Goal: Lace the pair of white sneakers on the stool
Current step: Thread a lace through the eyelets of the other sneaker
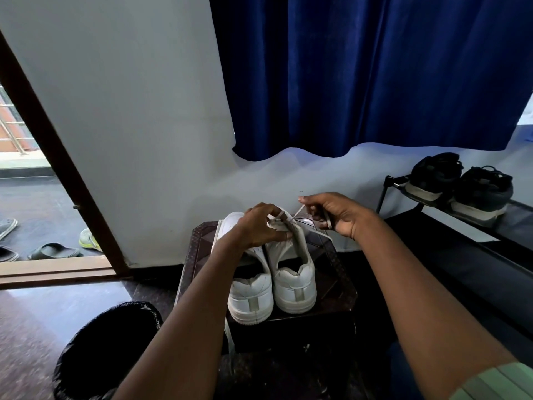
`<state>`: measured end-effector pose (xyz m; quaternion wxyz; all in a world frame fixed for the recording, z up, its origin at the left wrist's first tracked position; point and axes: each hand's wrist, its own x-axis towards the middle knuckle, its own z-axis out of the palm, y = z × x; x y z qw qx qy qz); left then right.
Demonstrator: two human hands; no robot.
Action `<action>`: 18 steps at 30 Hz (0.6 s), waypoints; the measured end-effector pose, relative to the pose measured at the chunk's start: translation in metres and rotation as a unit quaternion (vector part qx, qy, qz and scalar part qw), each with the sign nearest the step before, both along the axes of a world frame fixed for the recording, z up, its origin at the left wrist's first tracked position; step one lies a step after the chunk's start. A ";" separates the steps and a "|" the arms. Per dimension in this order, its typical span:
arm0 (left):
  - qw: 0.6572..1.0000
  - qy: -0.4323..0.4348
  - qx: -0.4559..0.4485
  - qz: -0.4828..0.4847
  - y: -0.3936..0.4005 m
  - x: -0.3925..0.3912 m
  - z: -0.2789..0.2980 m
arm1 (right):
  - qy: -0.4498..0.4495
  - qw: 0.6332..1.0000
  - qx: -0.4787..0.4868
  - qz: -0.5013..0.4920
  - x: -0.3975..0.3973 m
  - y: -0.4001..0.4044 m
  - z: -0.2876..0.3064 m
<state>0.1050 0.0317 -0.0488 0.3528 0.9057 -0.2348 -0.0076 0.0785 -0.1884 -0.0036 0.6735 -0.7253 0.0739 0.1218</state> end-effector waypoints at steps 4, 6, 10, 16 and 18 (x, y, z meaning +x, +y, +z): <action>1.000 -0.008 -0.006 0.014 -0.001 0.001 0.001 | -0.021 0.988 0.148 -0.033 0.001 0.001 0.003; 1.000 -0.016 -0.003 0.012 0.000 0.000 0.000 | -0.024 0.983 0.174 -0.062 0.000 0.001 0.006; 1.000 -0.018 0.002 0.013 -0.001 -0.001 -0.001 | 0.012 0.991 0.077 -0.105 0.000 0.007 -0.002; 1.000 -0.018 -0.006 0.012 -0.002 -0.002 -0.002 | 0.005 0.964 -0.261 -0.049 0.002 0.012 -0.015; 1.000 -0.017 -0.002 0.013 -0.002 -0.002 -0.001 | 0.003 0.934 -0.355 -0.022 0.002 0.011 -0.018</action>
